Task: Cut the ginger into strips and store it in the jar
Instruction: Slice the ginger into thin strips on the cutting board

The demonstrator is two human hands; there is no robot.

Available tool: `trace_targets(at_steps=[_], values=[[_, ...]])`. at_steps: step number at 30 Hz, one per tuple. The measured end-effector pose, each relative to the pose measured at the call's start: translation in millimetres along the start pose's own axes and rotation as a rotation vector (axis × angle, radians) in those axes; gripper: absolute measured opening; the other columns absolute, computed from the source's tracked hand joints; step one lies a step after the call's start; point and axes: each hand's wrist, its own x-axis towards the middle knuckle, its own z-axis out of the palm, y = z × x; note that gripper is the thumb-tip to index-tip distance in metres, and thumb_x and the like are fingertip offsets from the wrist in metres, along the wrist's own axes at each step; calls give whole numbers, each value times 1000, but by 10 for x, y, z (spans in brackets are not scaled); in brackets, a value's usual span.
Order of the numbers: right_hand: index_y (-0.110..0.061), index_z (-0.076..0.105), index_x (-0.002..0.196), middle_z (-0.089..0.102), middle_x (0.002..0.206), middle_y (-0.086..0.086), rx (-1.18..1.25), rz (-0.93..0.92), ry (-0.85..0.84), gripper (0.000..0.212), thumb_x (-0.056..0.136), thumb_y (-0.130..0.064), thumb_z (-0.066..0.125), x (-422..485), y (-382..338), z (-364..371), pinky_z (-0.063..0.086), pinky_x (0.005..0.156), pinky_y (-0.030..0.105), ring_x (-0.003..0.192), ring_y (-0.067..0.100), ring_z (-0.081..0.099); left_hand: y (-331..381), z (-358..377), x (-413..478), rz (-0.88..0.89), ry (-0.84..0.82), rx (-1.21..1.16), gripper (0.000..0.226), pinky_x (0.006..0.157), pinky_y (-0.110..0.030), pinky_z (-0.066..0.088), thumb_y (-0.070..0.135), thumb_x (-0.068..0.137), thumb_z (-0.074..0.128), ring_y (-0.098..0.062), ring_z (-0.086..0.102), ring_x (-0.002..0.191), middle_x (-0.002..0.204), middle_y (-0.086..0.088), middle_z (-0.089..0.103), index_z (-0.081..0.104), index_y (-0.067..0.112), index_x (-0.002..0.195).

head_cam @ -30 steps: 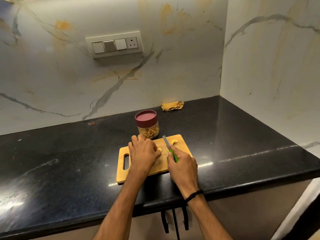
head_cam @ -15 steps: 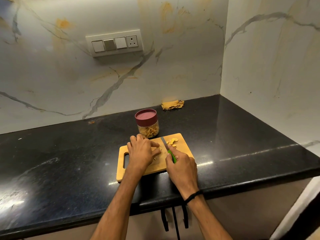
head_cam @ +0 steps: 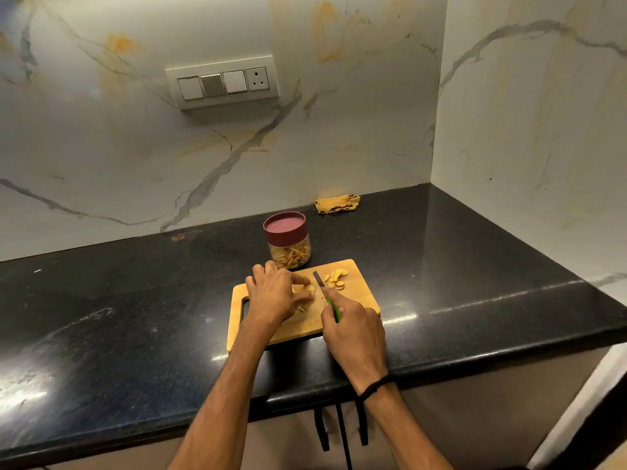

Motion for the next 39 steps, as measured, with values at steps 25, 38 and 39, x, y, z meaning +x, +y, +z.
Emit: trace_targets(at_steps=[25, 38, 39], values=[[-32, 40, 145, 65, 92, 0, -292, -74, -75, 40, 105, -27, 35, -39, -172, -35, 34, 60, 24, 71, 13, 48, 30, 10, -26, -36, 11, -64, 40, 96, -39, 33, 53, 90, 65, -23, 39, 115, 132, -3, 50, 65, 41, 128], [-37, 35, 147, 64, 88, -7, -172, -18, -40, 43, 104, -37, 34, -215, -83, -120, 27, 55, 13, 68, 5, 44, 27, 20, -24, -79, 23, -215, 35, 94, -39, 33, 46, 87, 73, -24, 39, 116, 131, -1, 54, 71, 35, 120], [-37, 35, 147, 66, 91, -6, -152, -21, -43, 43, 104, -37, 35, -177, -83, -110, 29, 60, 13, 69, 5, 44, 26, 23, -17, -84, 25, -228, 35, 93, -39, 33, 46, 86, 74, -24, 39, 115, 129, 0, 56, 72, 35, 119]])
